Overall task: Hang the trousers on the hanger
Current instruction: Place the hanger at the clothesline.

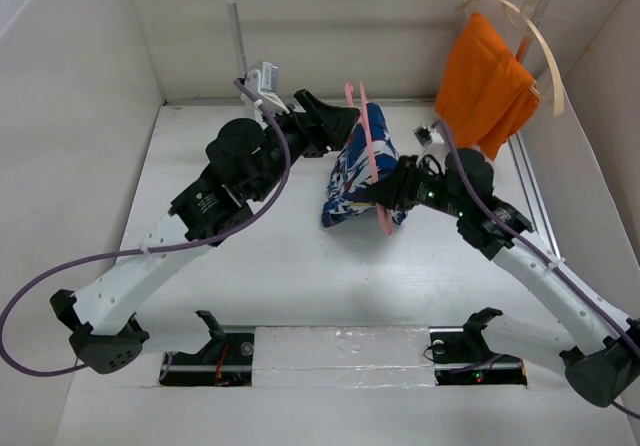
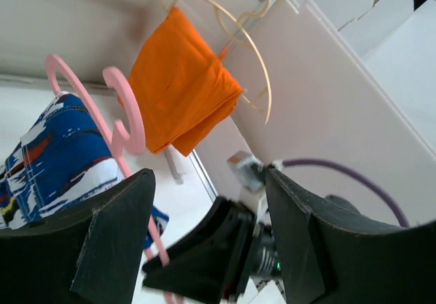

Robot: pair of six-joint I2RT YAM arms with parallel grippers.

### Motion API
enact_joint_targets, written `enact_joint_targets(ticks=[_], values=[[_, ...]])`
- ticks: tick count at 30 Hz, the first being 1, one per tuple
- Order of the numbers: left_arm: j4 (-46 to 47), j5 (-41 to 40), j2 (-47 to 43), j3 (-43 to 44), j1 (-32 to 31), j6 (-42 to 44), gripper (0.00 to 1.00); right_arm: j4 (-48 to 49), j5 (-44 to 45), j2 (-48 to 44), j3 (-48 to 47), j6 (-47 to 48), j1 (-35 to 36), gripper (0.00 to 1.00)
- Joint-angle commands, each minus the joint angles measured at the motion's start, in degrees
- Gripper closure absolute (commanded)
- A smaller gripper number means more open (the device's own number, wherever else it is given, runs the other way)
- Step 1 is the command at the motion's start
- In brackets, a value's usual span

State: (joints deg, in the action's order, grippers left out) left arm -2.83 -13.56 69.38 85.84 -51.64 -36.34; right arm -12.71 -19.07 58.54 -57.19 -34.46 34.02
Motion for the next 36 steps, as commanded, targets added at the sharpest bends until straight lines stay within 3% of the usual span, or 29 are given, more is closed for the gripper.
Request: enact_joint_targets(ticks=[1, 7, 13, 17, 22, 36], values=[[0.8, 0.4, -3.3, 0.5, 0.4, 1.9, 0.38, 14.4, -6.8, -0.9, -9.2, 5.4, -4.9, 1.00], [-1.9, -3.4, -8.2, -6.0, 0.9, 1.0, 0.36, 16.5, -14.9, 3.8, -17.7, 5.3, -18.8, 1.00], [-4.1, -3.1, -12.9, -17.1, 0.9, -3.0, 0.36, 25.1, -20.5, 10.6, -22.5, -1.1, -29.6, 1.00], [-3.3, -4.2, -16.6, -21.6, 0.9, -5.4, 0.37, 30.6, -22.5, 14.9, -22.8, -4.3, -28.8, 1.00], [-4.7, -4.4, -15.7, -19.7, 0.9, -4.3, 0.37, 32.5, -20.2, 13.9, -22.2, -4.8, -28.8, 1.00], [-4.5, 0.3, -15.8, -25.5, 0.9, -7.0, 0.36, 40.5, -18.9, 16.9, -29.5, -15.2, -45.1, 1.00]])
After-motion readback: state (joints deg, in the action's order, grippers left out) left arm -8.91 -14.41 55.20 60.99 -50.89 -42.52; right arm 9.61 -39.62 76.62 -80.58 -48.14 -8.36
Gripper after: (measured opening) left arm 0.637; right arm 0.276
